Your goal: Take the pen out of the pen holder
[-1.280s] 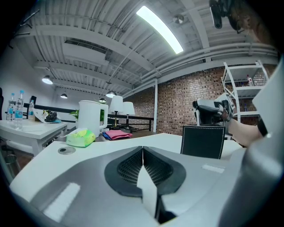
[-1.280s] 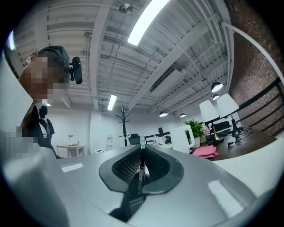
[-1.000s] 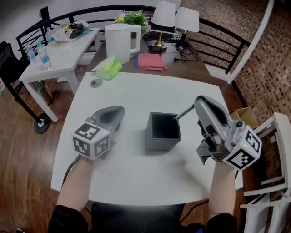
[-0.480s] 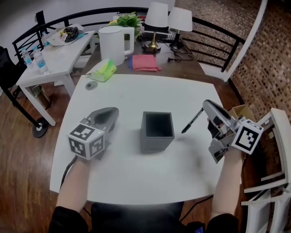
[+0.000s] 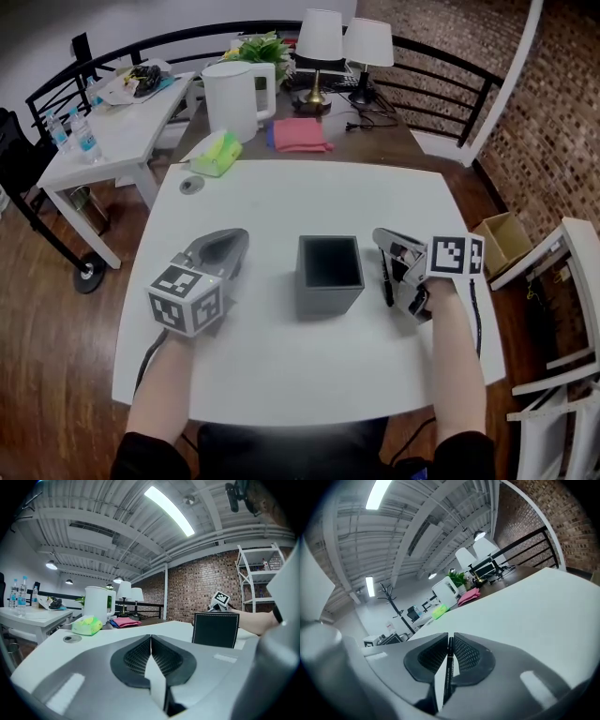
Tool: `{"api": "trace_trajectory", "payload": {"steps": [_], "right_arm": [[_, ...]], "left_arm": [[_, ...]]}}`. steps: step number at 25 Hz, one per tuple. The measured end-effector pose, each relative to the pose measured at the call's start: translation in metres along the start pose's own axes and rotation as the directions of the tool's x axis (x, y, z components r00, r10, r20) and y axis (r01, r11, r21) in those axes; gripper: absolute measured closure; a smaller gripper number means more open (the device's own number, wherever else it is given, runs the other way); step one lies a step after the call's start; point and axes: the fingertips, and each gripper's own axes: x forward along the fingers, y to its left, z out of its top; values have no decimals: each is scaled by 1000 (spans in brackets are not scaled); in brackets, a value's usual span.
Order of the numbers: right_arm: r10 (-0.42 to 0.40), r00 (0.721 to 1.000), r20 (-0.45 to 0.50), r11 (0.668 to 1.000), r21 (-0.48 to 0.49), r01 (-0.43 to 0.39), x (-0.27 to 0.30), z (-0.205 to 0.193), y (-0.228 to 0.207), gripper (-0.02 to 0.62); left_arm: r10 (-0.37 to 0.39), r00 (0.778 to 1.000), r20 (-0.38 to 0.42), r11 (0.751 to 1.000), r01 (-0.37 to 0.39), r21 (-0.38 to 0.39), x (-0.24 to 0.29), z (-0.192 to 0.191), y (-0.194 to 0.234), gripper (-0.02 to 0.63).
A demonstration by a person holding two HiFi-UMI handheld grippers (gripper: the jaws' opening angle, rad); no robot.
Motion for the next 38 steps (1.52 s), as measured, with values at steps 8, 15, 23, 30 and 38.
{"api": "trace_trajectory", "payload": {"steps": [8, 15, 23, 30, 38], "right_arm": [[-35, 999, 42, 997, -68, 38, 16, -2, 0, 520], [-34, 997, 68, 993, -112, 42, 14, 0, 2, 523], [-51, 980, 190, 954, -280, 104, -25, 12, -18, 575], [-89, 954, 286, 896, -396, 202, -49, 11, -30, 581], [-136, 936, 324, 862, -428, 274, -58, 10, -30, 583]], "left_arm": [[-11, 1000, 0, 1000, 11, 4, 0, 0, -1, 603], [-11, 1000, 0, 1000, 11, 4, 1, -1, 0, 603], [-12, 1000, -3, 1000, 12, 5, 0, -1, -1, 603], [-10, 1000, 1, 1000, 10, 5, 0, -2, -1, 601], [-10, 1000, 2, 1000, 10, 5, -1, 0, -1, 601]]}}
